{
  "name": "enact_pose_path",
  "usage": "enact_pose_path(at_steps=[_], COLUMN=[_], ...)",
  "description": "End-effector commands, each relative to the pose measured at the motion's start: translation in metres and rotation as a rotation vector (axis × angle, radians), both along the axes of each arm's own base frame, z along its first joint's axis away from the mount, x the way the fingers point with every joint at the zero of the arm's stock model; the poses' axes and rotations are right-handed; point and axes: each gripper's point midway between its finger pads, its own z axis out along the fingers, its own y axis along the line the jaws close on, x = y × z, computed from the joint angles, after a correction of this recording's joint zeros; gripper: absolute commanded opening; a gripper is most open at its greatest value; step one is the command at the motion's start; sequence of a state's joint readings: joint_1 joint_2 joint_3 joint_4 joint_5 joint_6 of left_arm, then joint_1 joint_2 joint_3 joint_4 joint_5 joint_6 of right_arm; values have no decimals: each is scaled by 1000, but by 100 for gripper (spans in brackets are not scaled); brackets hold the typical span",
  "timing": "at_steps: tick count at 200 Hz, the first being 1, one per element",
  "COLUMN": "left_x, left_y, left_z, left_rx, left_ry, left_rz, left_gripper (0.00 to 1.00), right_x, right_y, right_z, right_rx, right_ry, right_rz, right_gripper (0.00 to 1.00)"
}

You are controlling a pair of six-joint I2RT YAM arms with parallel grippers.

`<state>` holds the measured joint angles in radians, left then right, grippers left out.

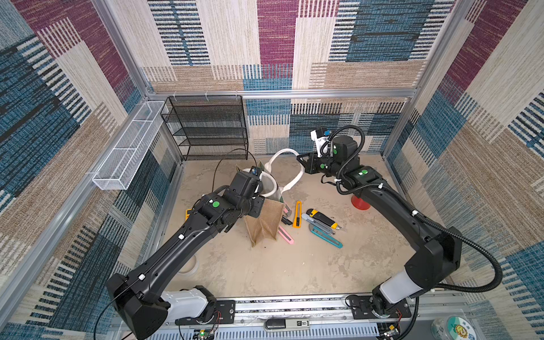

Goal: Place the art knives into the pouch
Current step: Open the pouch at the center of the board.

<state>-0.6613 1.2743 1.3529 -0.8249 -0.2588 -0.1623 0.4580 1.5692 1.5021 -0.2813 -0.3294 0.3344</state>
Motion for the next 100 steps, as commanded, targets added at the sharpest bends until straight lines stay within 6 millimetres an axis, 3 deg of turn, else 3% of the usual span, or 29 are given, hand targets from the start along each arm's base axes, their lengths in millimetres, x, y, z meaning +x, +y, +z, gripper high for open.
enact_pose_path(at_steps=[1, 34, 69, 100], left_x=[3, 0, -8, -15], left_y=[4, 5, 5, 0], left_z=[7, 15, 28, 26], left_rx=[-3, -22, -91, -113], left_ry=[-22, -29, -36, -5], left_rz=[25, 21, -2, -37], left_gripper=[55, 52, 56, 60], right_x=[1, 0, 3, 0], right_y=[-5, -7, -16, -14], right_z=[11, 10, 4, 2], right_rx=[2, -6, -34, -22], right_ry=[-53, -53, -56, -51], right_rz=[-24, -33, -83, -72], right_gripper=[0, 0, 0, 0])
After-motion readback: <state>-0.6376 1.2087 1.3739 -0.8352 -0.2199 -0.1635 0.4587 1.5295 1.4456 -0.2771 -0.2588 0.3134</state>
